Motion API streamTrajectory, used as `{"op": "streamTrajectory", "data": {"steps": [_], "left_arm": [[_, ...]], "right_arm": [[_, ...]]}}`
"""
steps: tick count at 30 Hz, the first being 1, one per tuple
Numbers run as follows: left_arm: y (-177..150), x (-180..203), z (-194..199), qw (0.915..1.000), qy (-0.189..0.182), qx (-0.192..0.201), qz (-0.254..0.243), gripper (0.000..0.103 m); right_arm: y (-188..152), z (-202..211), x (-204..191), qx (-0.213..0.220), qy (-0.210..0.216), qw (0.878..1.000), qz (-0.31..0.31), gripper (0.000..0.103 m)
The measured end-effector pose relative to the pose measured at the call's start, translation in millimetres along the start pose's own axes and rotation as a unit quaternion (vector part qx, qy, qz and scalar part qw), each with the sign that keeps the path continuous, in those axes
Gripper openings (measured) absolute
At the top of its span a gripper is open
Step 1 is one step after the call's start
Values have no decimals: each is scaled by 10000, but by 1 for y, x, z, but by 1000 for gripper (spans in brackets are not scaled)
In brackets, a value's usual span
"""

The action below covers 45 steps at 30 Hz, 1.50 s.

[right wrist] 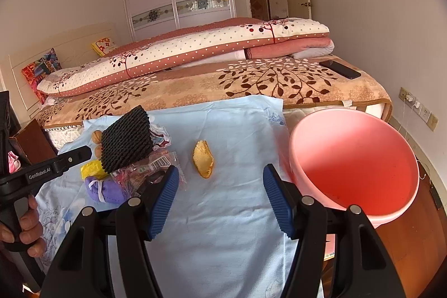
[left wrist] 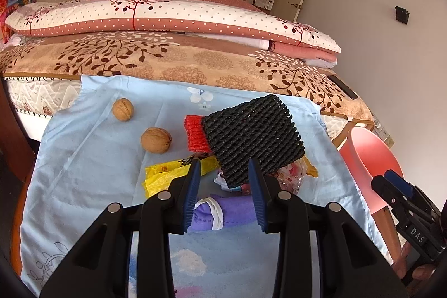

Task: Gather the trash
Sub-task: 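Close the left tool on the black foam net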

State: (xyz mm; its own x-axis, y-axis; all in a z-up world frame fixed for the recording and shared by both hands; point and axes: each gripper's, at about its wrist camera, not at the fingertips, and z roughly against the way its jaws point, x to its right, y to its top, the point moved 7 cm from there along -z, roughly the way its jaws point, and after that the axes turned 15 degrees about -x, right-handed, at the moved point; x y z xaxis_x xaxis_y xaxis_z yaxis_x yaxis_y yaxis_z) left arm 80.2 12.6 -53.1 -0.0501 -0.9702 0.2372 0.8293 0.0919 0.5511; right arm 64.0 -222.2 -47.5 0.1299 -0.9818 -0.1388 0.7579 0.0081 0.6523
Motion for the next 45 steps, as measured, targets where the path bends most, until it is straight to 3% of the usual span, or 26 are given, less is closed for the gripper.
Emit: {"op": "streamTrajectory", "data": {"steps": [20, 24, 30, 36, 37, 41, 45], "left_arm": [[27, -3, -41, 9964, -527, -409, 515, 35], [25, 0, -44, 9979, -405, -373, 353, 35], [18, -1, -49, 9971, -320, -568, 386, 35], [17, -4, -46, 9968, -454, -495, 429, 35], [18, -2, -43, 9976, -409, -423, 352, 34], [17, 5, -41, 9983, -435, -354, 168, 10], [16, 8, -36, 9985, -486, -259, 74, 3]], "right_arm": [[-2, -13, -24, -119, 200, 9991, 347, 62], [-3, -16, -31, -171, 268, 9987, 406, 62], [-3, -23, -45, -321, 516, 9971, 452, 62], [0, -37, -58, -615, 922, 9933, 332, 62], [1, -39, -59, -664, 996, 9924, 281, 62], [5, -50, -65, -874, 1273, 9880, 54, 62], [8, -61, -67, -1054, 1404, 9843, -166, 62]]}}
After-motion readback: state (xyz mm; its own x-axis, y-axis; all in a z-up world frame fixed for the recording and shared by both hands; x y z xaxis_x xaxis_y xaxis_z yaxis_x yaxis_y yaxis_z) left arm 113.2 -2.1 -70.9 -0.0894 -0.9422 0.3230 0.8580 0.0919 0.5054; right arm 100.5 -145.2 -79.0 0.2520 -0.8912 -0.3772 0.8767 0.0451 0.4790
